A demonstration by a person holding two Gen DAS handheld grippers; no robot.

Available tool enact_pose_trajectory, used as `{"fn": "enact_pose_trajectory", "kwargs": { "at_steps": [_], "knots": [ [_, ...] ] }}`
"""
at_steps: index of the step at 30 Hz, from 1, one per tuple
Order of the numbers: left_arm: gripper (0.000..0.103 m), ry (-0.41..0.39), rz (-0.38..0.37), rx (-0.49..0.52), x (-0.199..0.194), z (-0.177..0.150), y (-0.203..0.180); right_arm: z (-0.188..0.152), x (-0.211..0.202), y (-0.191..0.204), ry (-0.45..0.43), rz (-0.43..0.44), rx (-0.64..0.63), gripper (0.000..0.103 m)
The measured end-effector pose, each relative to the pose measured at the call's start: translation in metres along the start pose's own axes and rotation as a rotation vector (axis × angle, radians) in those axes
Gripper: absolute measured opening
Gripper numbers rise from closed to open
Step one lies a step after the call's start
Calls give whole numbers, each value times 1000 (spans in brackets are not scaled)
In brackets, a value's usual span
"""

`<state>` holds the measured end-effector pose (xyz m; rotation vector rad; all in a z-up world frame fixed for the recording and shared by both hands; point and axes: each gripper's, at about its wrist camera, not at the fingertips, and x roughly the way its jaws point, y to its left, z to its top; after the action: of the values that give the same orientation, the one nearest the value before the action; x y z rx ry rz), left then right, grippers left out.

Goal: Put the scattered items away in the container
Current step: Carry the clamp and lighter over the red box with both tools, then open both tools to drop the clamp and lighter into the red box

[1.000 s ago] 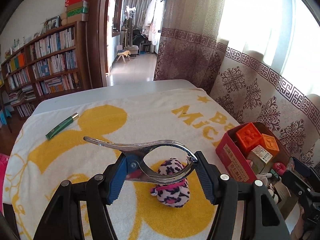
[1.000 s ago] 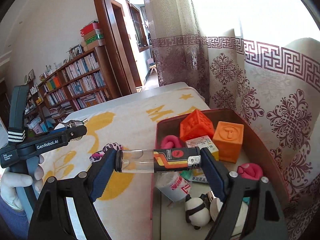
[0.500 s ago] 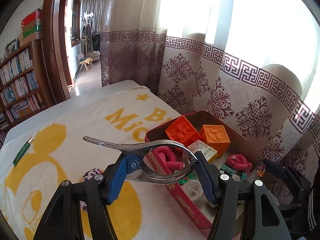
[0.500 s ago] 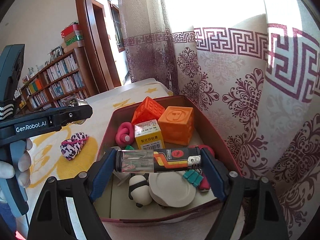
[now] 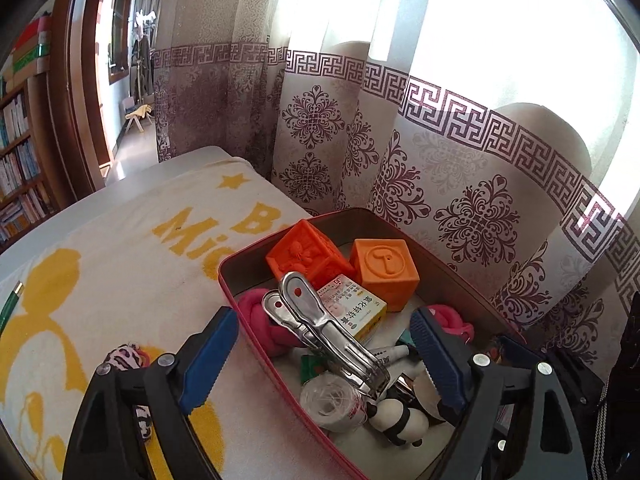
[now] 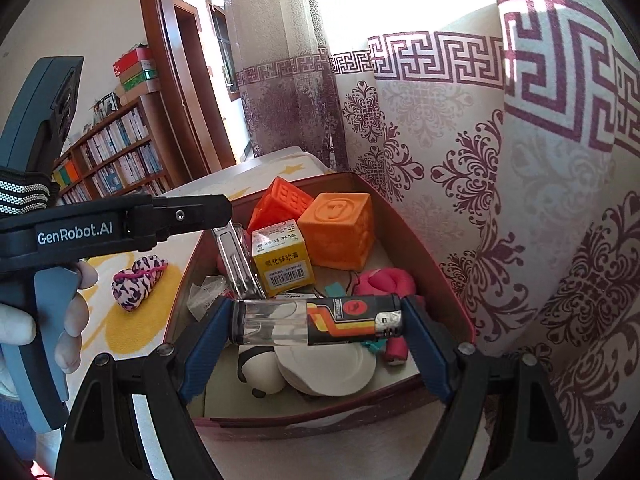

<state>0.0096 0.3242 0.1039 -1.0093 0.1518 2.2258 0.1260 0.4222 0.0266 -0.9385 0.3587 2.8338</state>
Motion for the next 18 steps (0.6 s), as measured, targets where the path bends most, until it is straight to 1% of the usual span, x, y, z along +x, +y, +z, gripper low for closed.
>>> {"fn": "enact_pose_trajectory", "kwargs": {
  "at_steps": [6, 12, 15, 18],
  "knots": [
    [89, -5, 64, -73, -7, -5, 28, 2, 3, 4, 0, 12, -2, 86],
    [89, -2, 101, -86, -12, -15, 41, 4, 6, 8, 1, 10, -9, 86],
    [89, 24, 118, -87, -10, -23, 49, 4, 6, 11, -2, -10, -19, 86],
    [89, 31, 133, -116, -12, -31, 61, 4, 8, 12, 0, -35, -22, 87]
  ]
}}
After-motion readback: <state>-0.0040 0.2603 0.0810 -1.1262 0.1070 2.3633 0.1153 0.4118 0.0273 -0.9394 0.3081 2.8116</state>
